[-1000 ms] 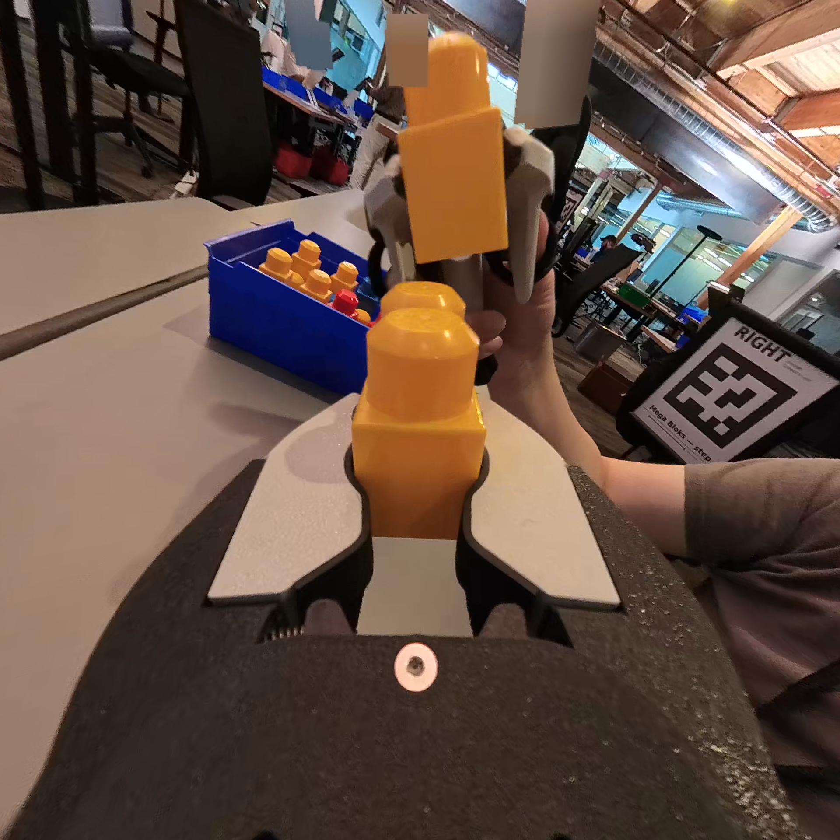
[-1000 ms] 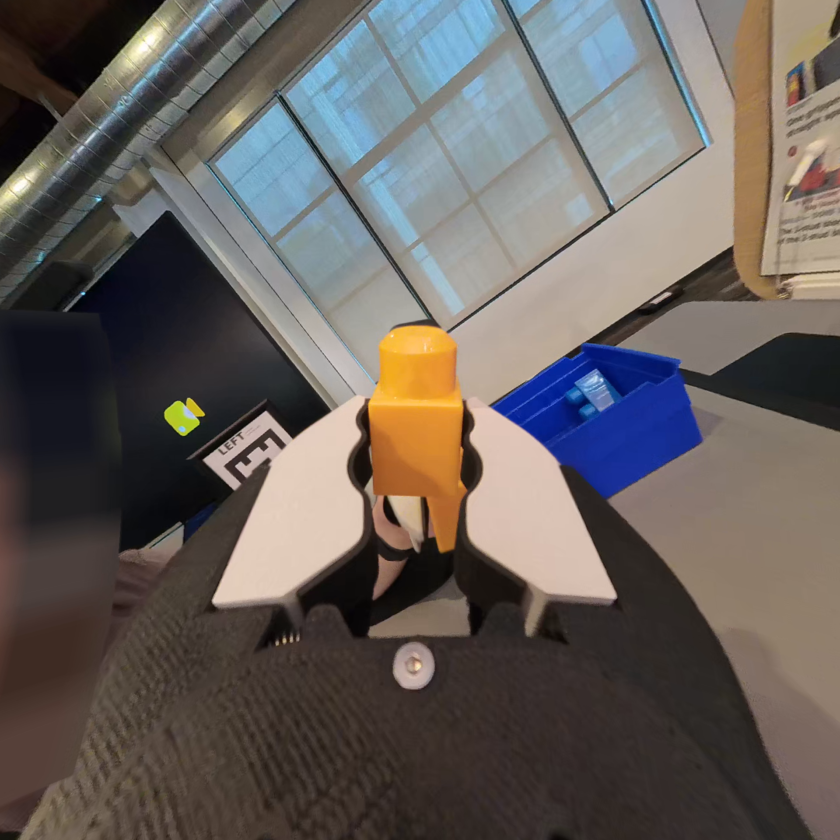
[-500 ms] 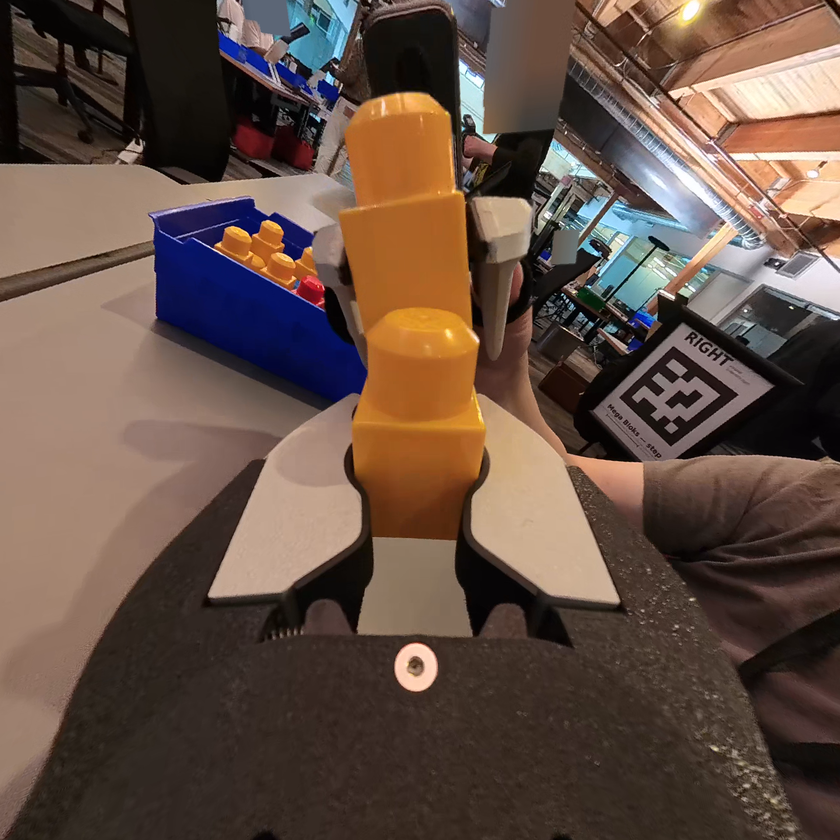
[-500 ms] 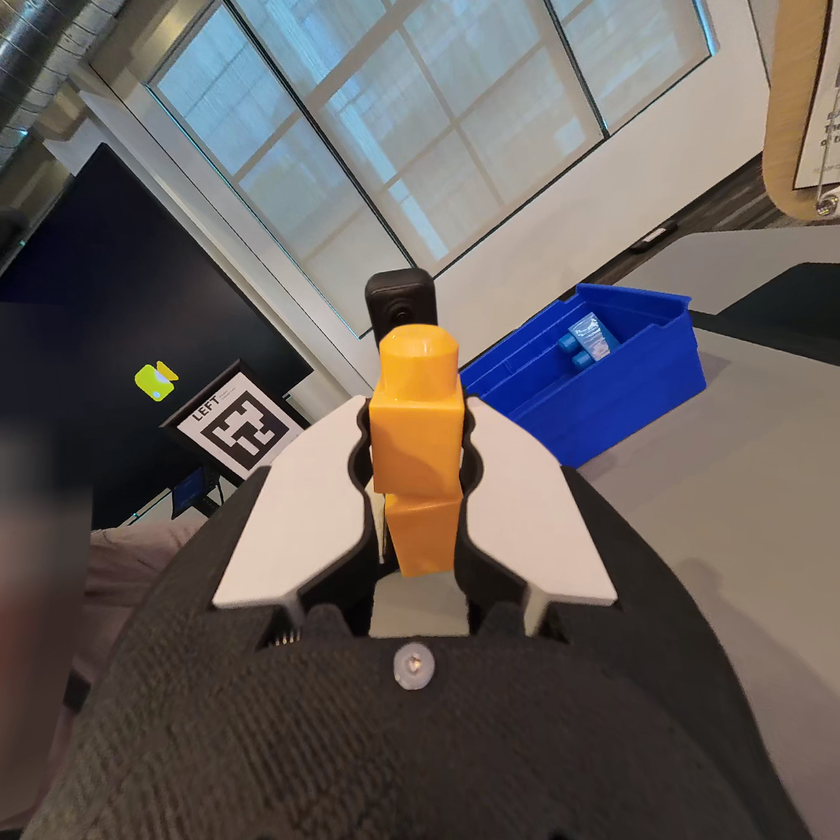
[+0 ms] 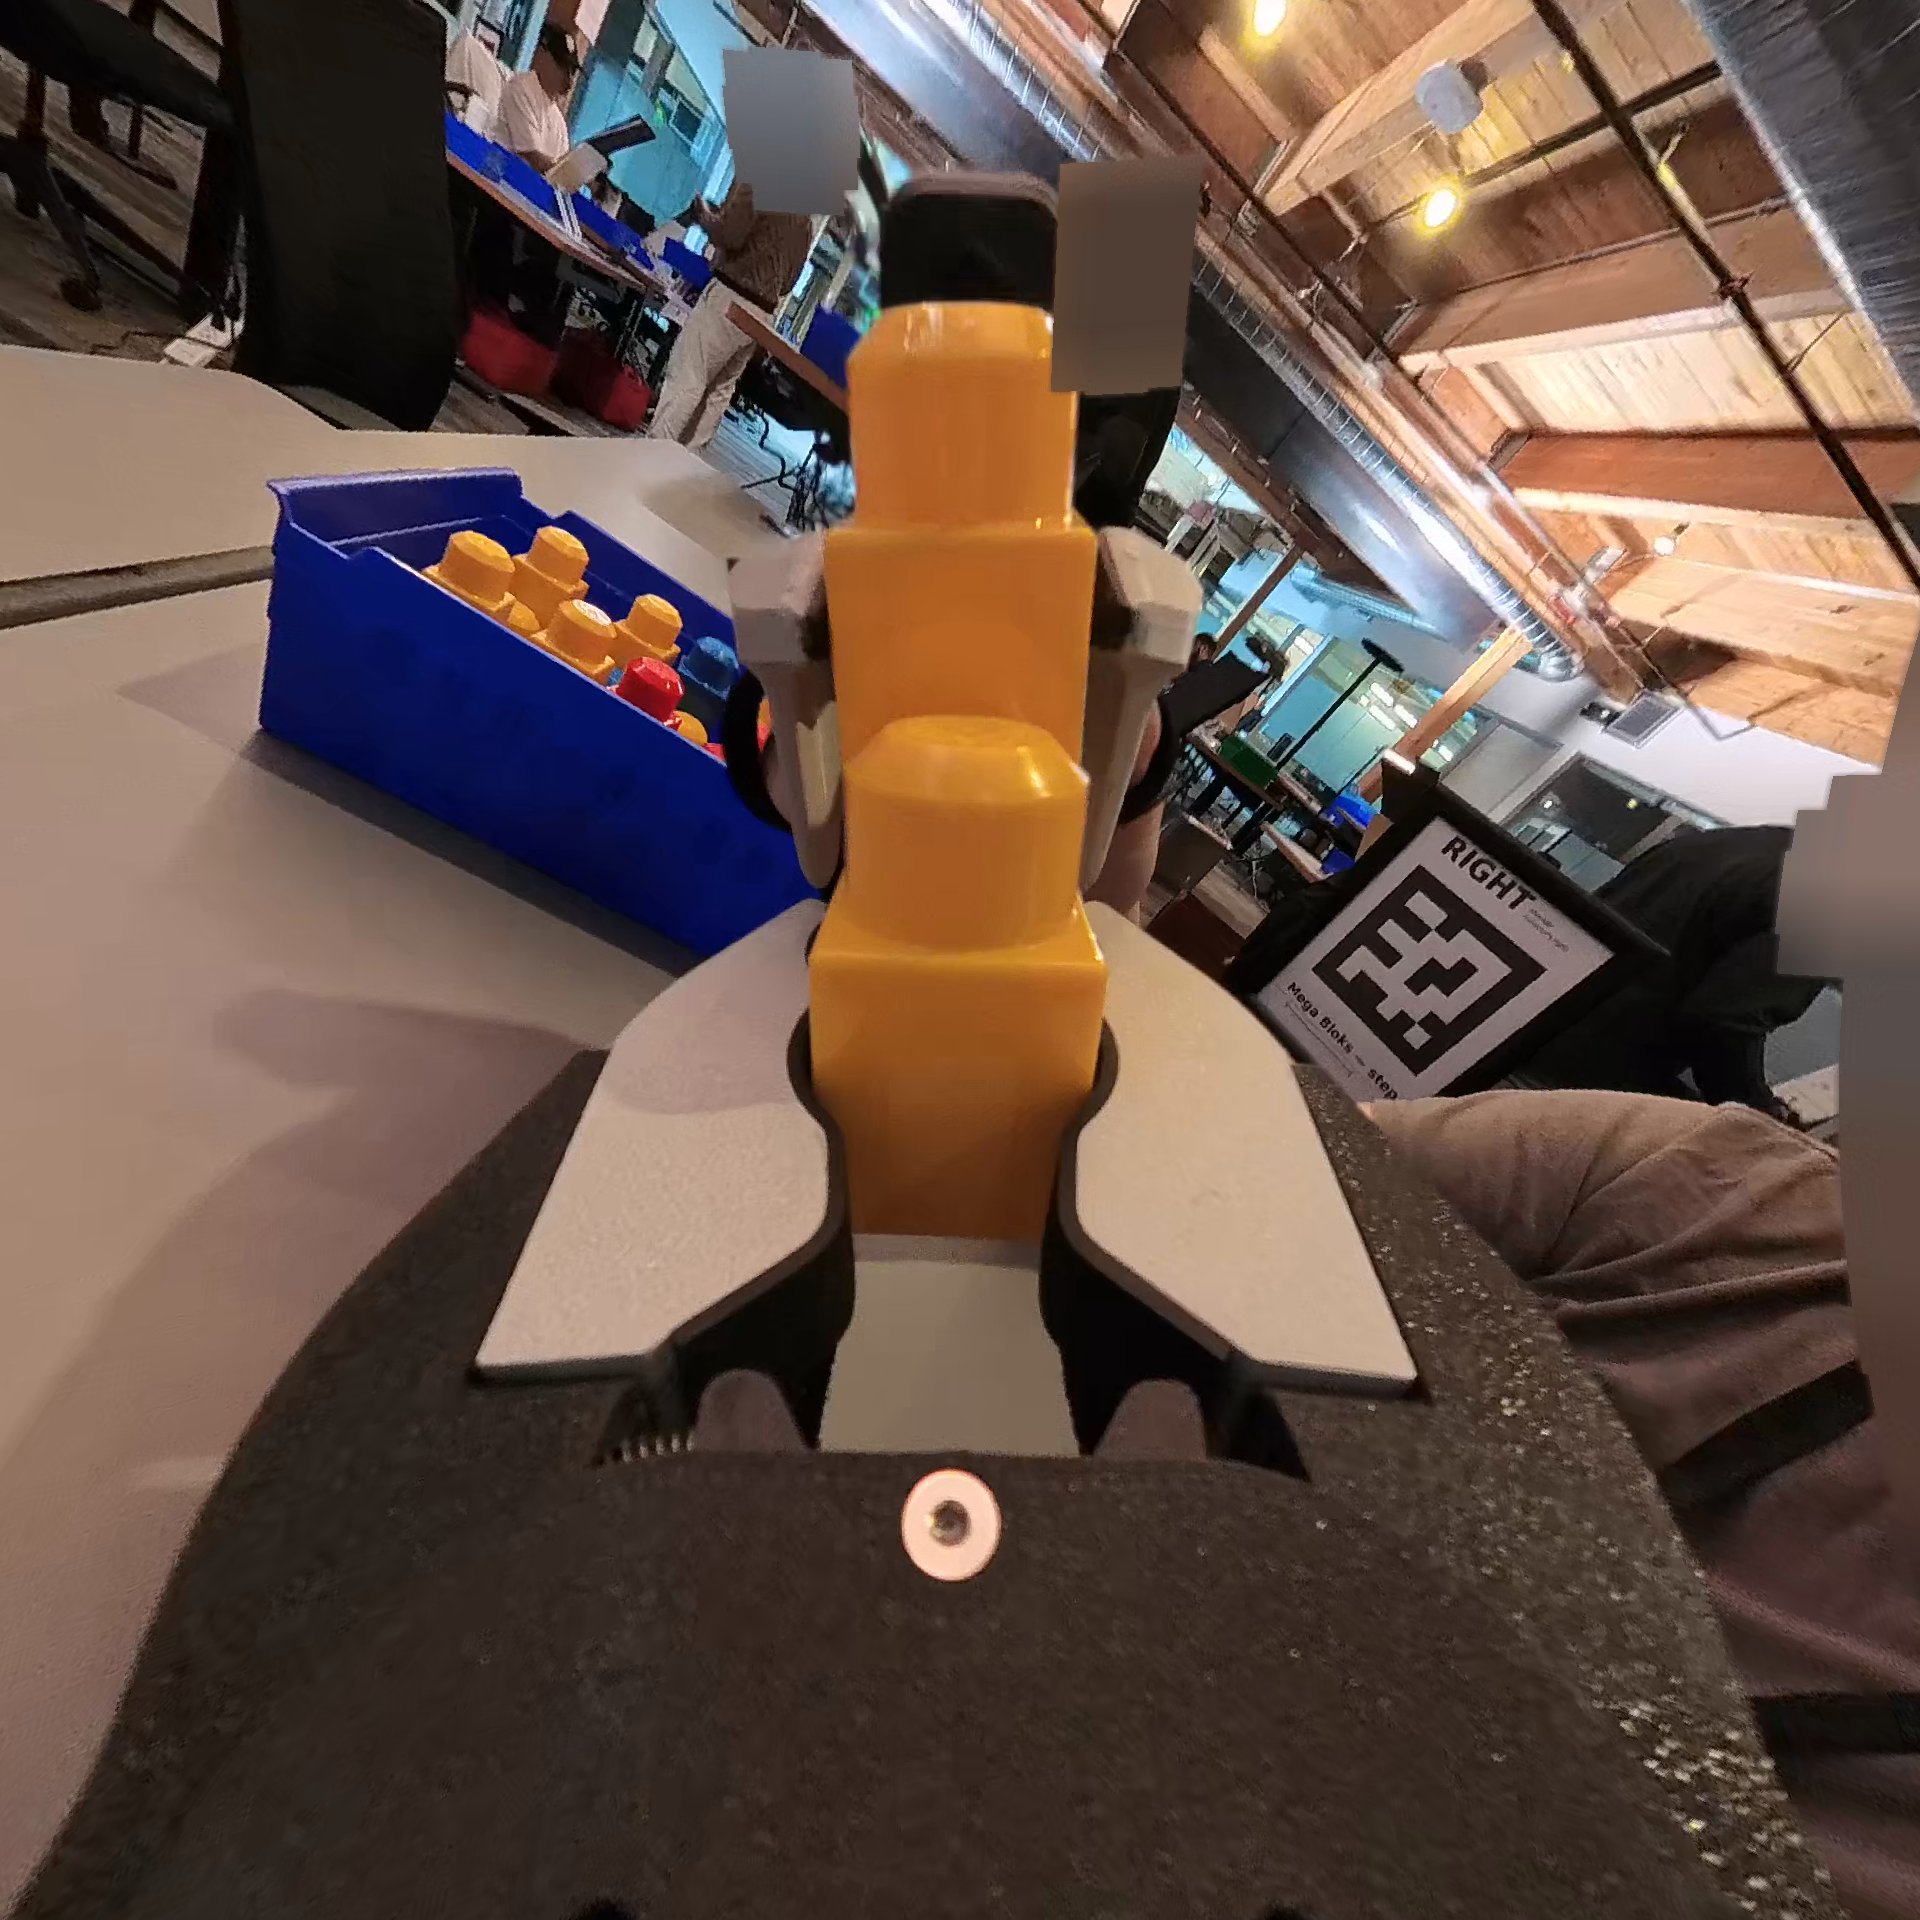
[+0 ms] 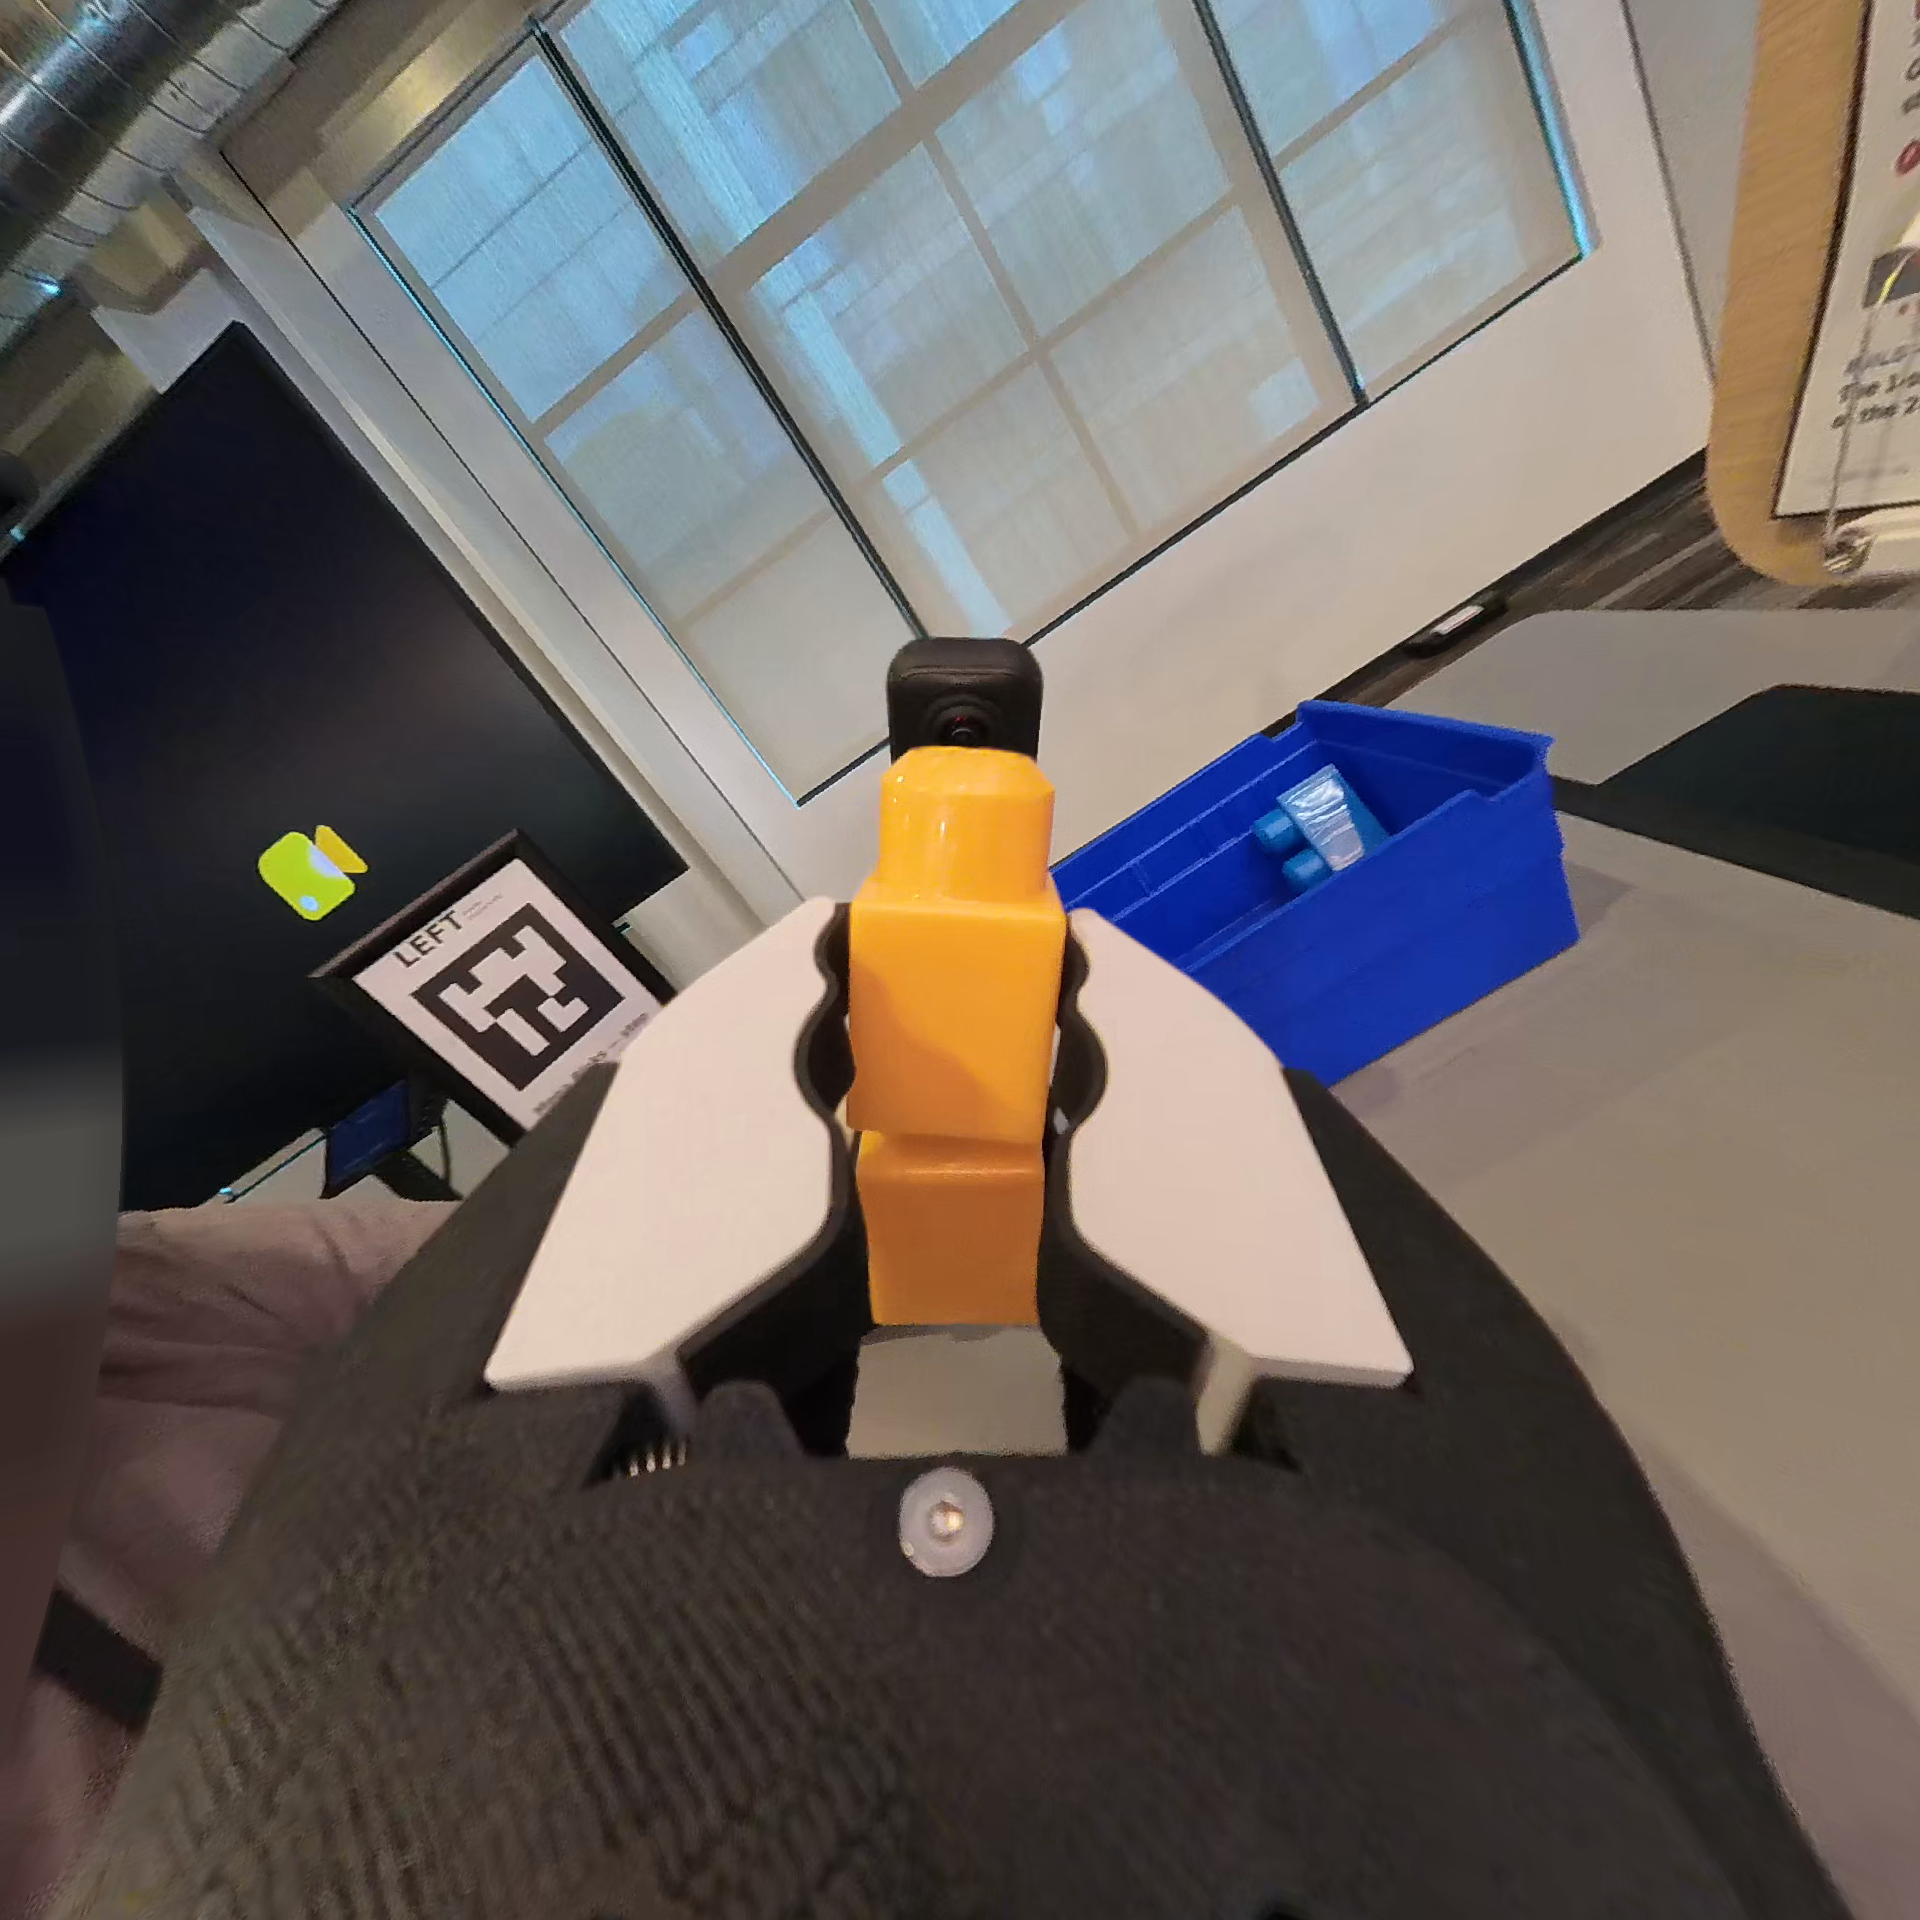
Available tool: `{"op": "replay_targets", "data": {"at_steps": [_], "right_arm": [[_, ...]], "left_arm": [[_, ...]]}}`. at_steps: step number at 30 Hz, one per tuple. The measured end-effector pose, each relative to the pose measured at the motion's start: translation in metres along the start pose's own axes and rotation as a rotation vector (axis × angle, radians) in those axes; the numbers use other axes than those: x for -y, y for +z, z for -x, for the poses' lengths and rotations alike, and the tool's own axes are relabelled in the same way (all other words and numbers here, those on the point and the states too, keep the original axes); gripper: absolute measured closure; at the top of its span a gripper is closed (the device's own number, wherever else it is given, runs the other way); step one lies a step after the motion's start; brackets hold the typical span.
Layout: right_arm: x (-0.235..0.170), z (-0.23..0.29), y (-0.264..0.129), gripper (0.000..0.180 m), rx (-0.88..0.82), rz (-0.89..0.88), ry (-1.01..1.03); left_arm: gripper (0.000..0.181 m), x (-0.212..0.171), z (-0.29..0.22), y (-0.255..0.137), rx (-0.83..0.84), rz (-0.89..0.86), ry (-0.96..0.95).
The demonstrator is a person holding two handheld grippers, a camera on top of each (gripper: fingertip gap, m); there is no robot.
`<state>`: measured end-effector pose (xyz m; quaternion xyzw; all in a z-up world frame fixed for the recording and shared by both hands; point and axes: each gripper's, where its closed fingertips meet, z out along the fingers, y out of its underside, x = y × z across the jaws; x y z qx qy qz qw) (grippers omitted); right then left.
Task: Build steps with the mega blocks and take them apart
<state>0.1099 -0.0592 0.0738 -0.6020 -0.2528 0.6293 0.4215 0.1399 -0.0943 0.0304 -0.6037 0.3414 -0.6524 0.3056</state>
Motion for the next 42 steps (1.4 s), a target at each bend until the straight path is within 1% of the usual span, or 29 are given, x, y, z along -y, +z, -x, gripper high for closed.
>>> {"op": "replay_targets", "data": {"at_steps": [2,4,11,23,32,34,36,37,38,39,42], "right_arm": [[-0.001,-0.001,0.002,0.142,-0.036,0.000,-0.056],[-0.002,-0.002,0.004,0.142,-0.065,-0.002,-0.087],[-0.004,0.000,0.002,0.142,-0.008,0.001,-0.028],[-0.005,0.011,-0.001,0.142,0.046,-0.006,-0.087],[-0.005,0.012,-0.001,0.142,0.057,-0.011,-0.084],[-0.005,0.012,-0.003,0.142,0.055,0.018,-0.092],[-0.006,0.017,-0.006,0.143,0.046,0.086,-0.135],[-0.006,0.019,-0.010,0.140,0.027,0.133,-0.168],[-0.005,0.021,-0.015,0.128,-0.006,0.173,-0.203],[-0.004,0.022,-0.022,0.123,-0.047,0.209,-0.244],[-0.009,0.019,-0.042,0.123,-0.182,0.324,-0.353]], "left_arm": [[0.141,0.004,0.000,-0.003,-0.026,-0.031,-0.047],[0.141,0.004,0.000,-0.004,-0.037,-0.032,-0.042],[0.141,0.002,0.001,-0.005,0.019,0.005,0.035],[0.141,0.001,-0.007,-0.002,-0.006,0.025,0.077],[0.141,0.000,-0.006,-0.002,0.008,0.039,0.092],[0.140,0.000,-0.008,-0.001,-0.002,0.057,0.081],[0.140,-0.001,-0.011,0.001,0.007,0.096,0.125],[0.140,-0.004,-0.010,0.001,0.032,0.126,0.157],[0.140,-0.007,-0.010,0.000,0.052,0.160,0.194],[0.140,-0.011,-0.009,-0.001,0.071,0.199,0.228],[0.140,-0.024,-0.005,-0.003,0.116,0.315,0.296]]}}
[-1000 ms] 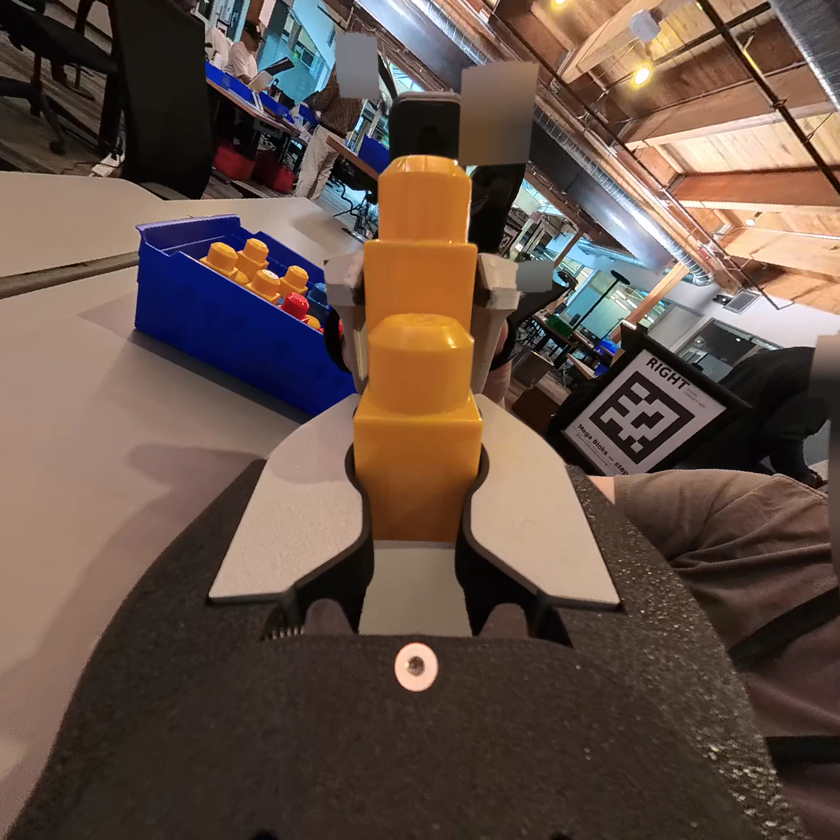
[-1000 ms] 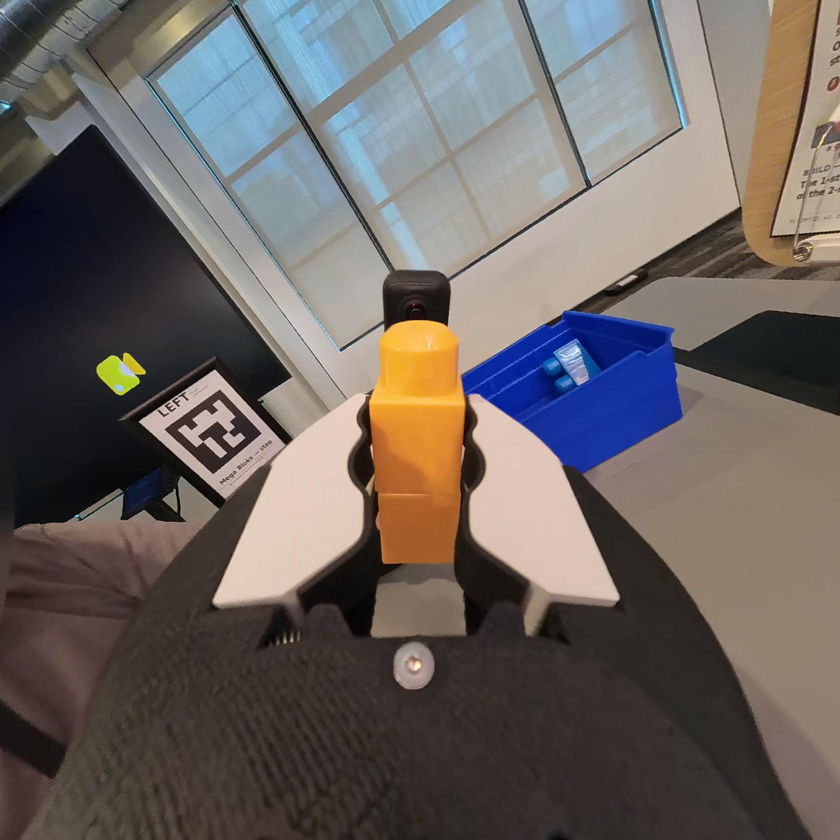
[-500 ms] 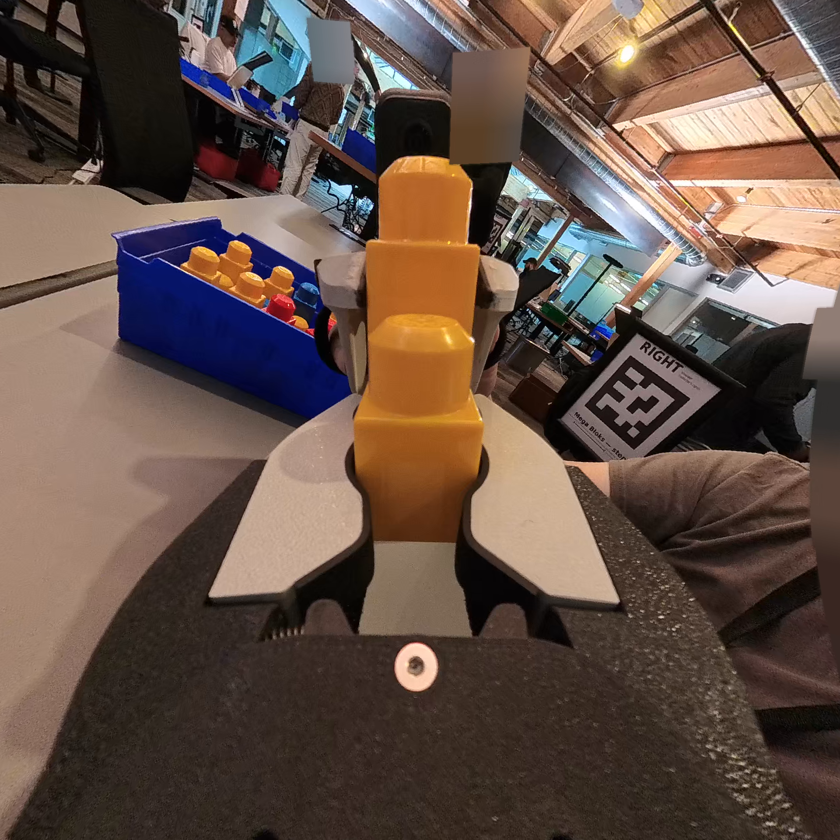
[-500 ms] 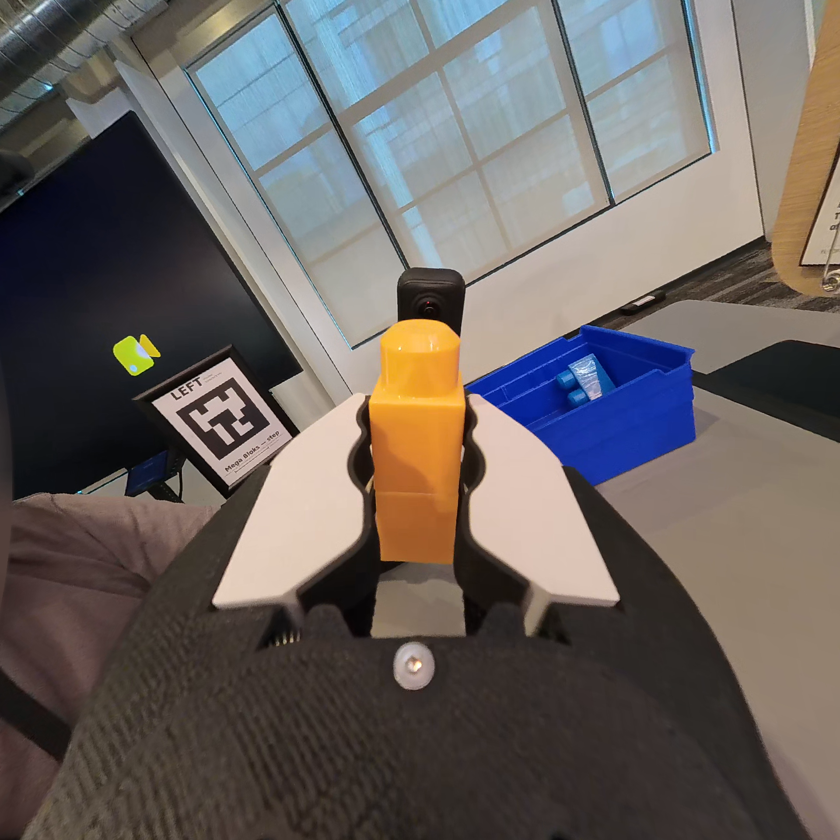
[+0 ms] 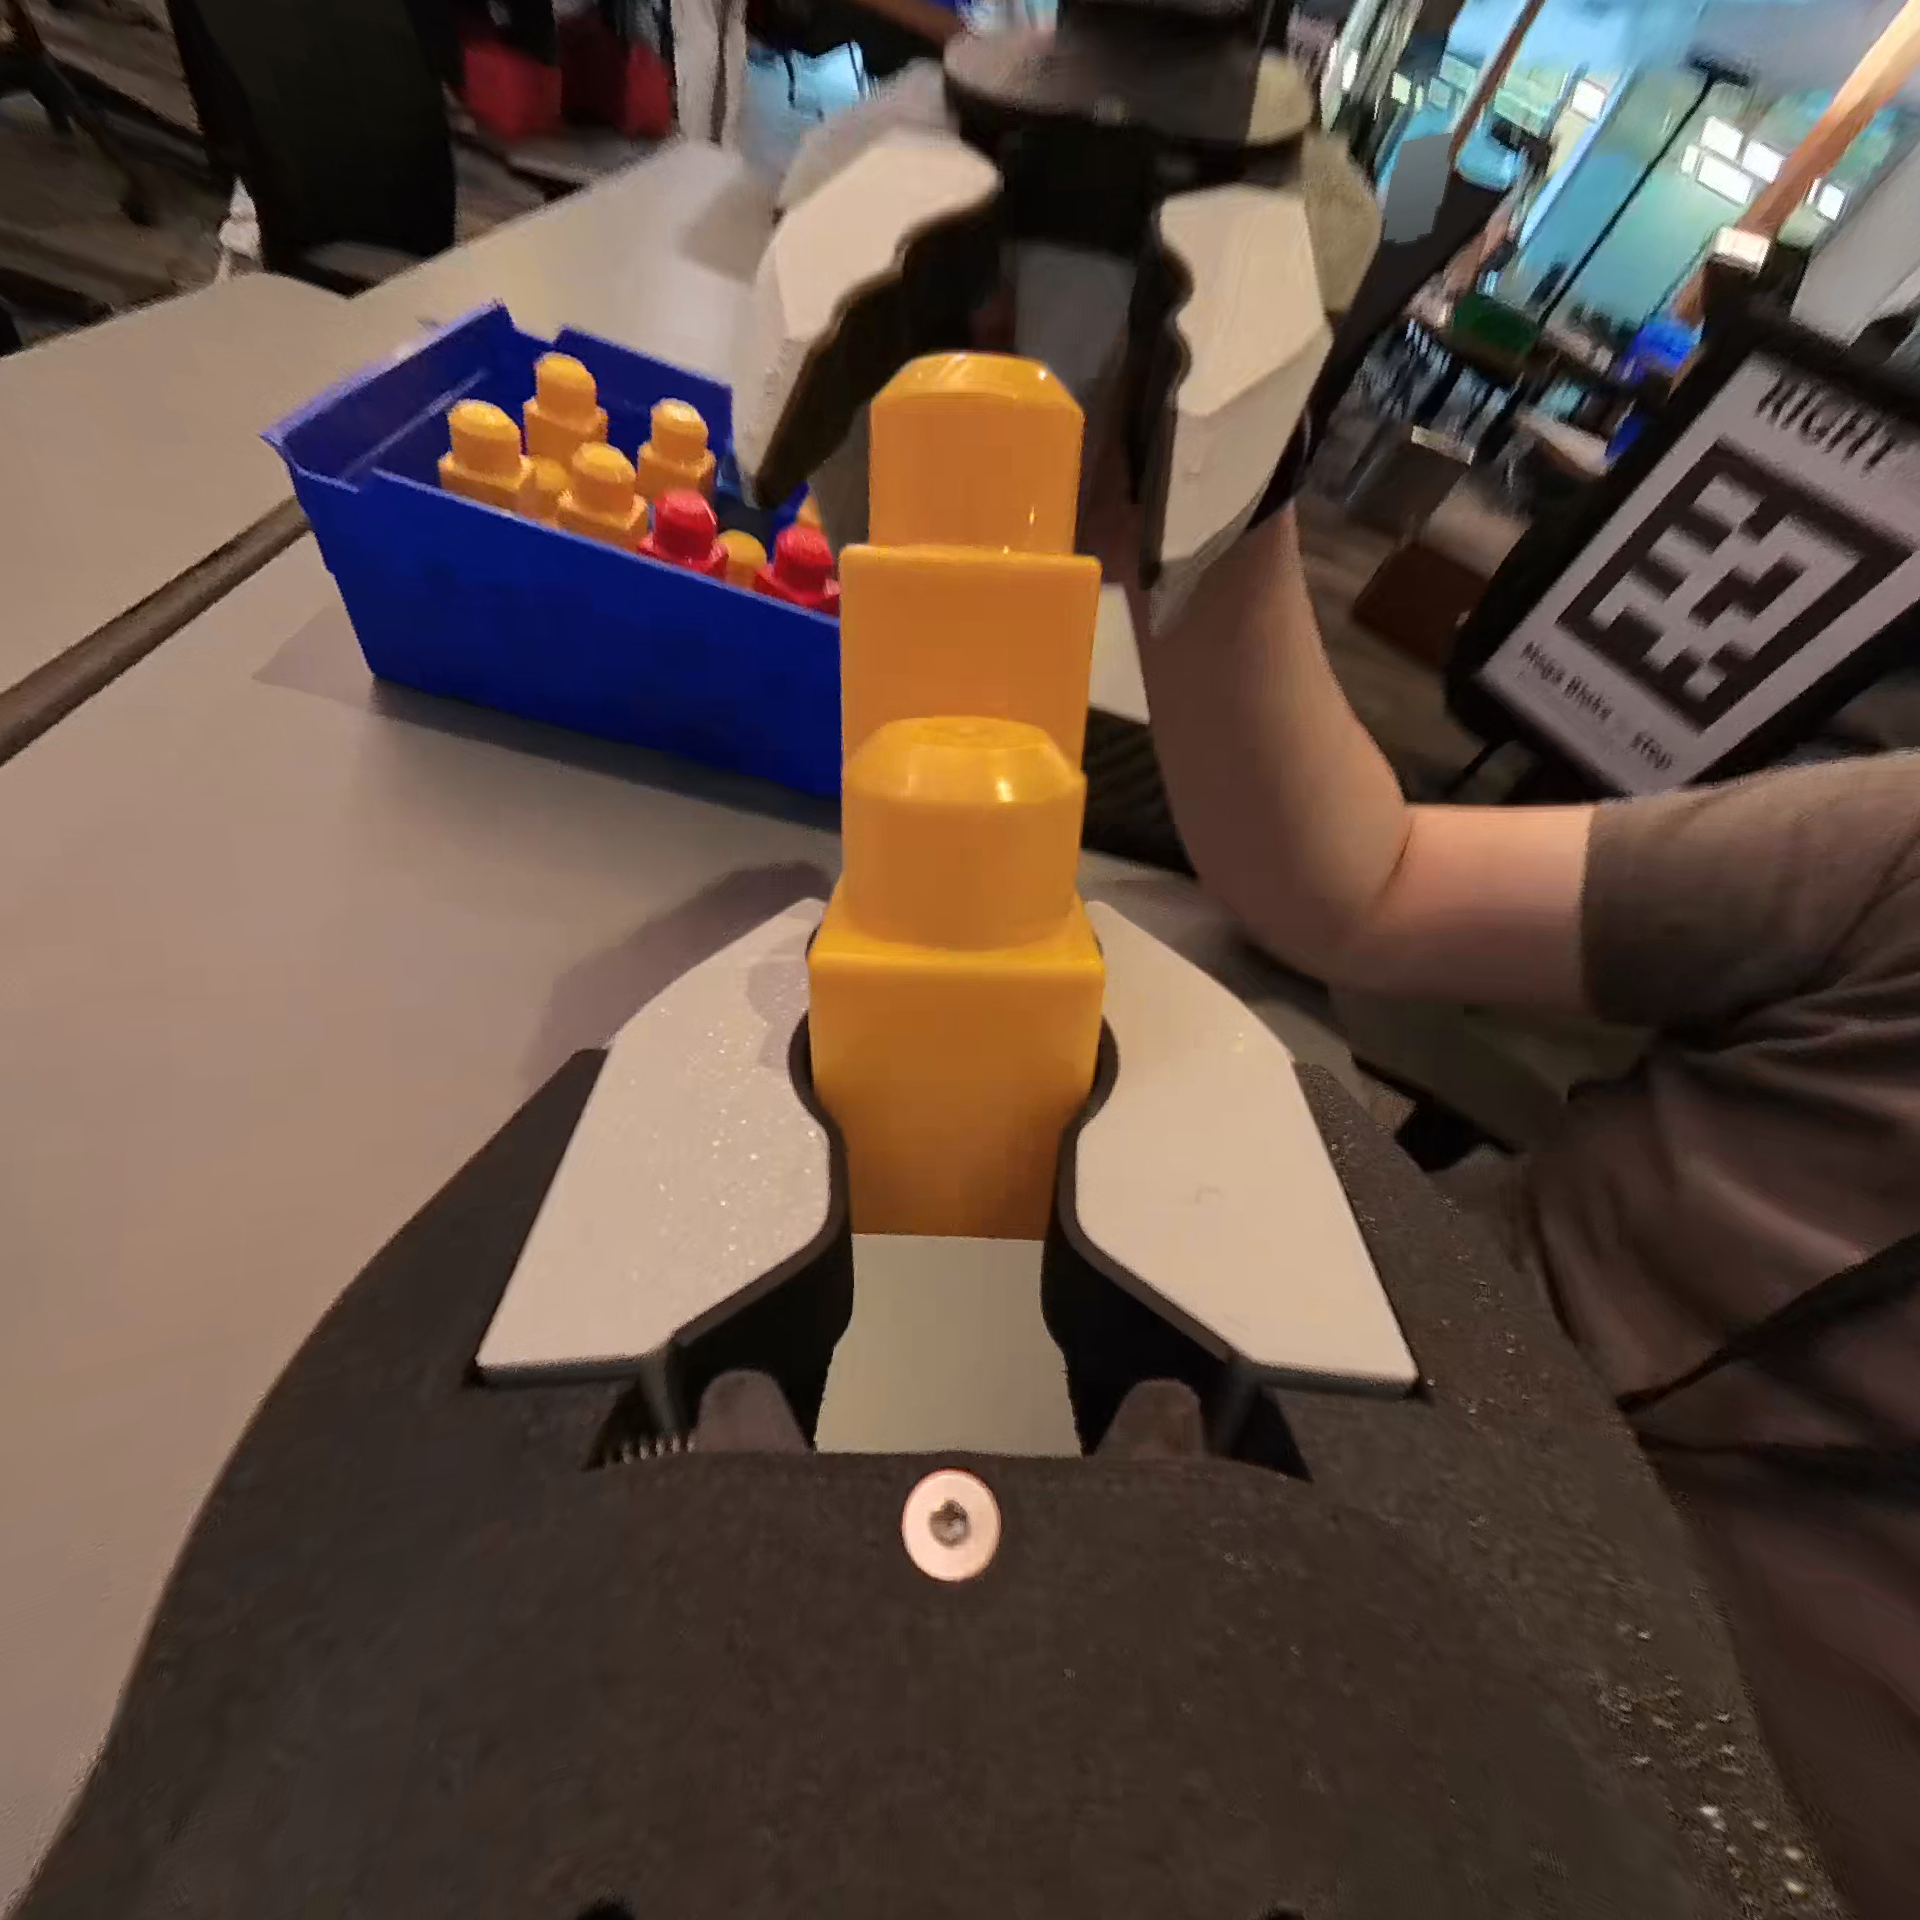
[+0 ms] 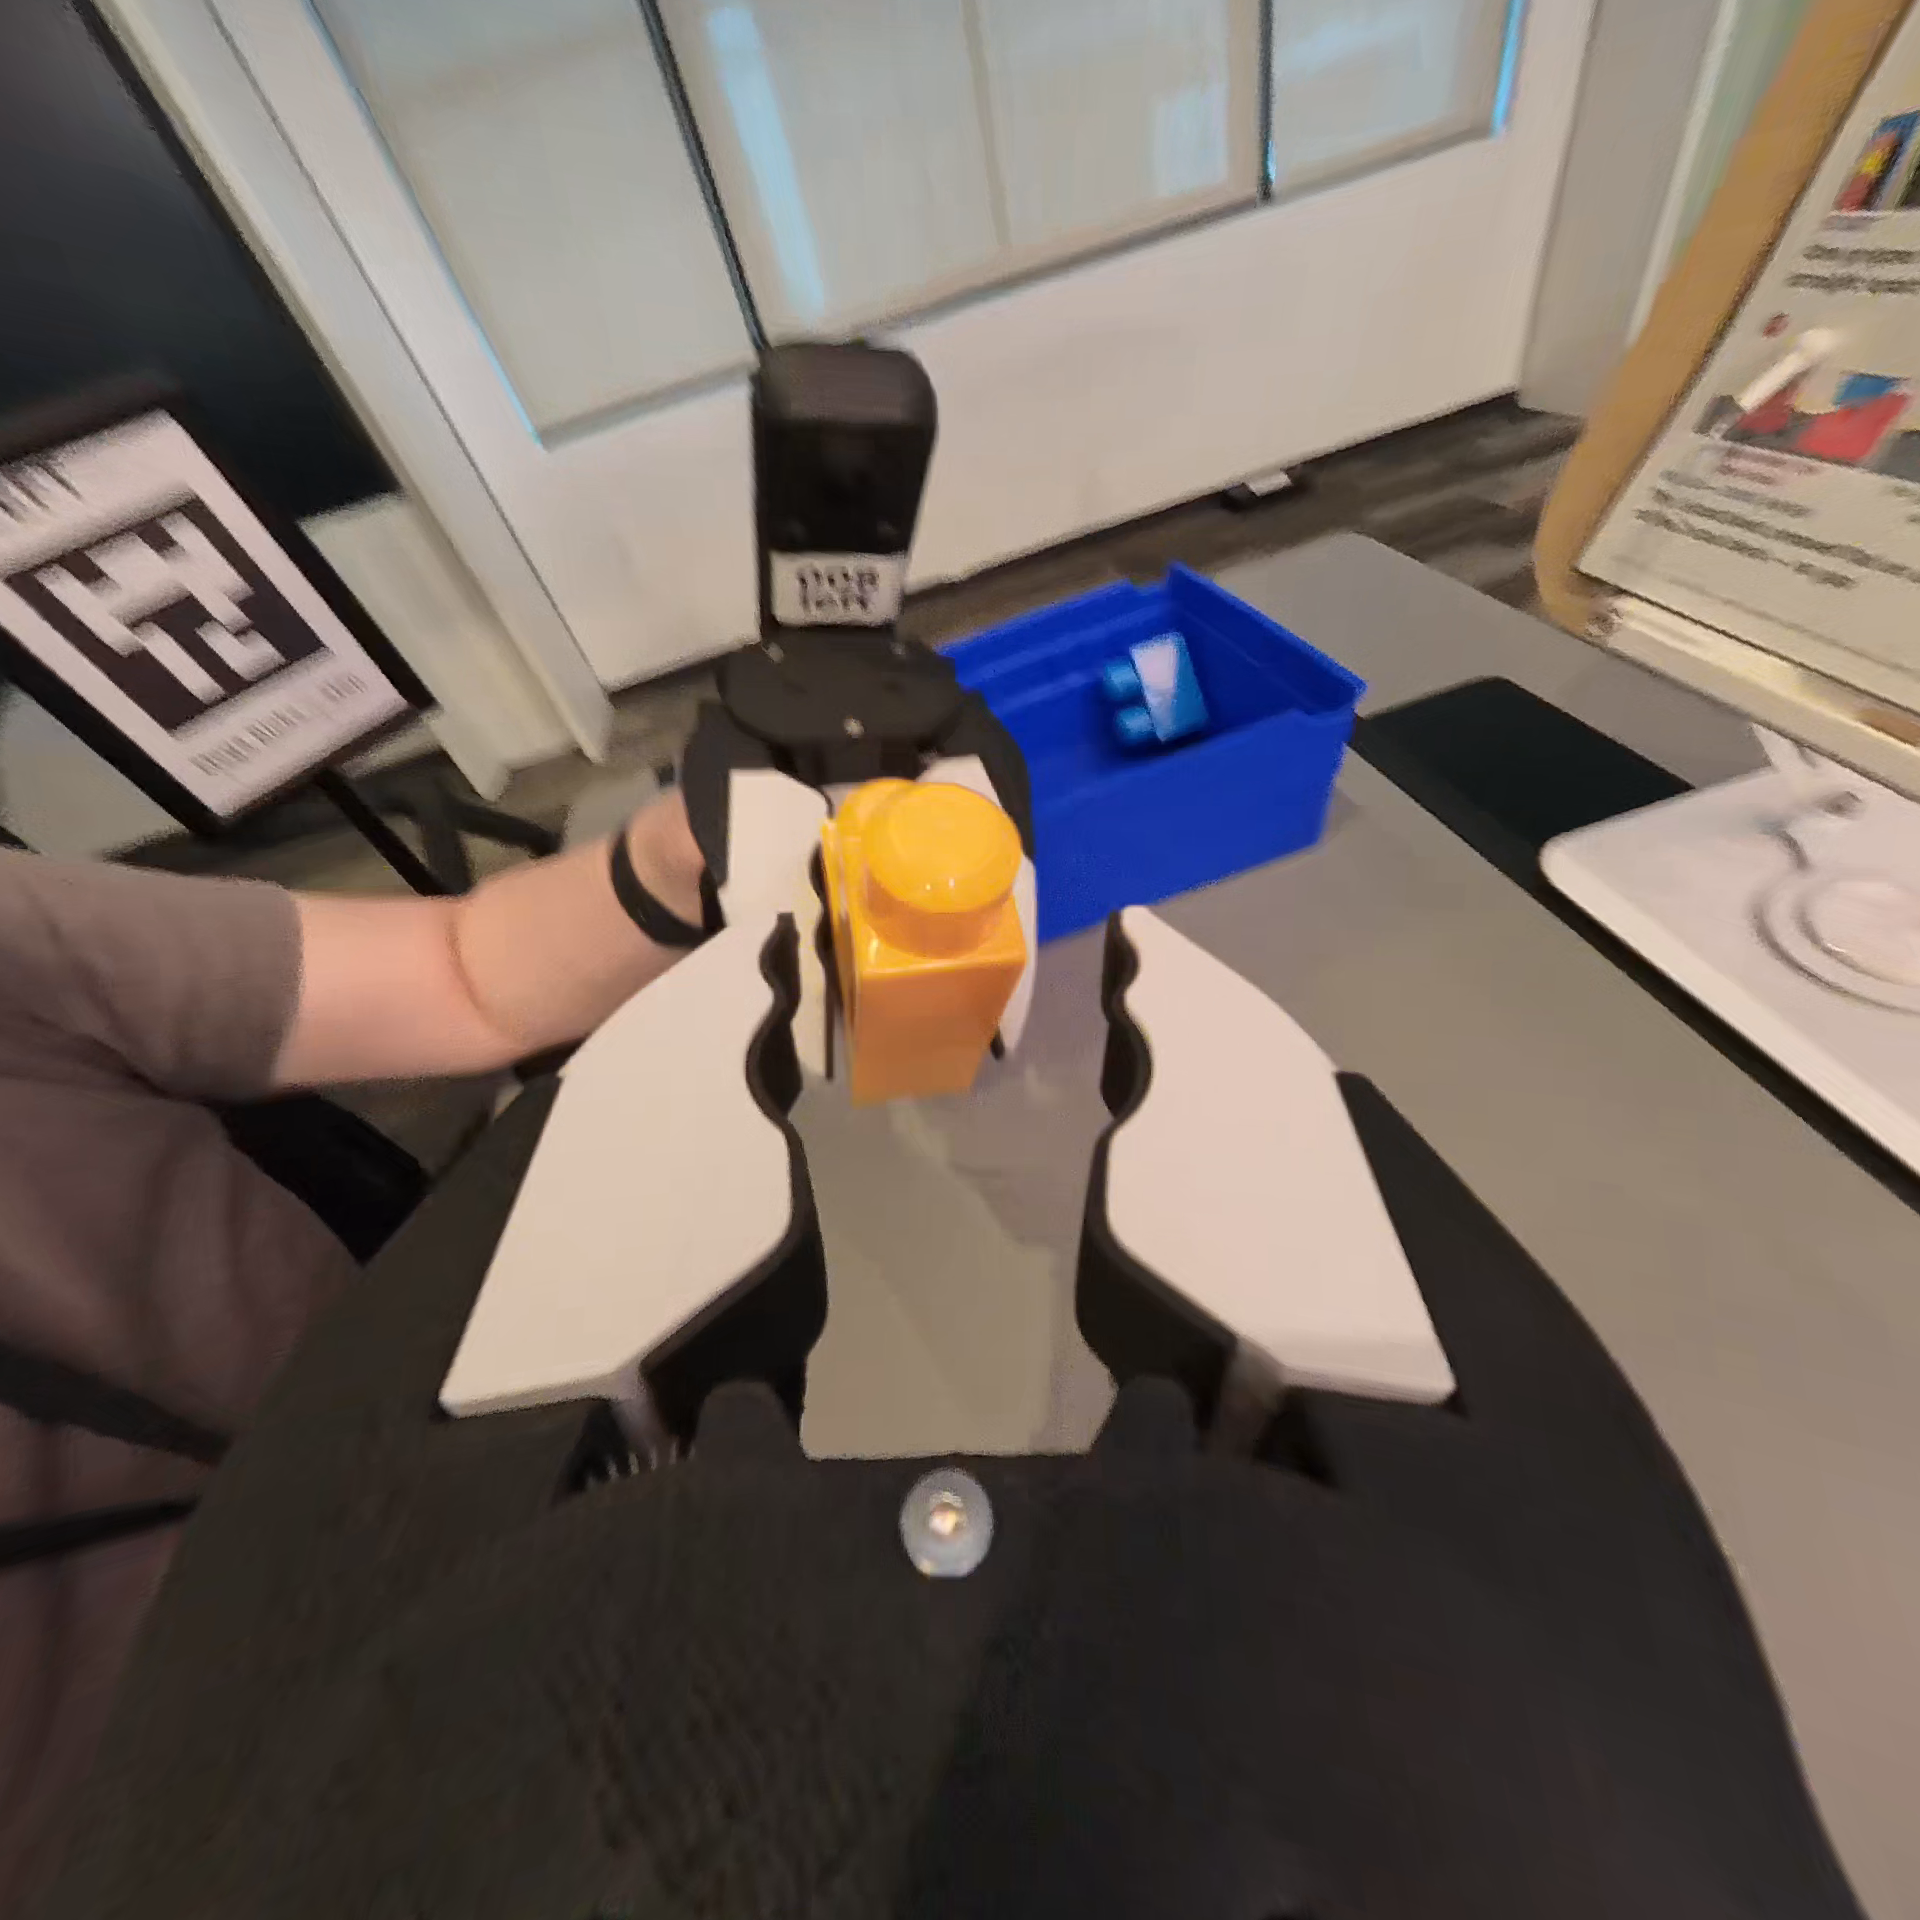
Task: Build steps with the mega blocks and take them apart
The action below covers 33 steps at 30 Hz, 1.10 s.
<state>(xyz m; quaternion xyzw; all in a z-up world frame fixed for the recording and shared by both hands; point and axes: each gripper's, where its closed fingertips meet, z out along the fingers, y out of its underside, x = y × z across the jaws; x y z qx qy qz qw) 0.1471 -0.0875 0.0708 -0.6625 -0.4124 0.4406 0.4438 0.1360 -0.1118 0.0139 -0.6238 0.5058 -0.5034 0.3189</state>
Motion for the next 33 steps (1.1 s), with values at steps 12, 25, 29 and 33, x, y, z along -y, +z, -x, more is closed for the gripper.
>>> {"op": "replay_targets", "data": {"at_steps": [12,25,29,33], "right_arm": [[-0.041,0.023,-0.003,0.145,0.086,0.261,-0.083],[-0.013,0.008,-0.160,0.145,-0.392,0.290,-0.302],[-0.045,-0.020,-0.226,0.145,-0.445,0.454,-0.289],[-0.103,-0.049,-0.265,0.145,-0.437,0.671,-0.234]], "left_arm": [[0.139,-0.022,-0.019,0.016,-0.082,0.144,0.060],[0.106,0.001,-0.032,-0.007,-0.100,0.080,0.090],[0.107,0.001,-0.034,-0.006,-0.109,0.085,0.091],[0.108,0.002,-0.037,-0.002,-0.120,0.085,0.101]]}}
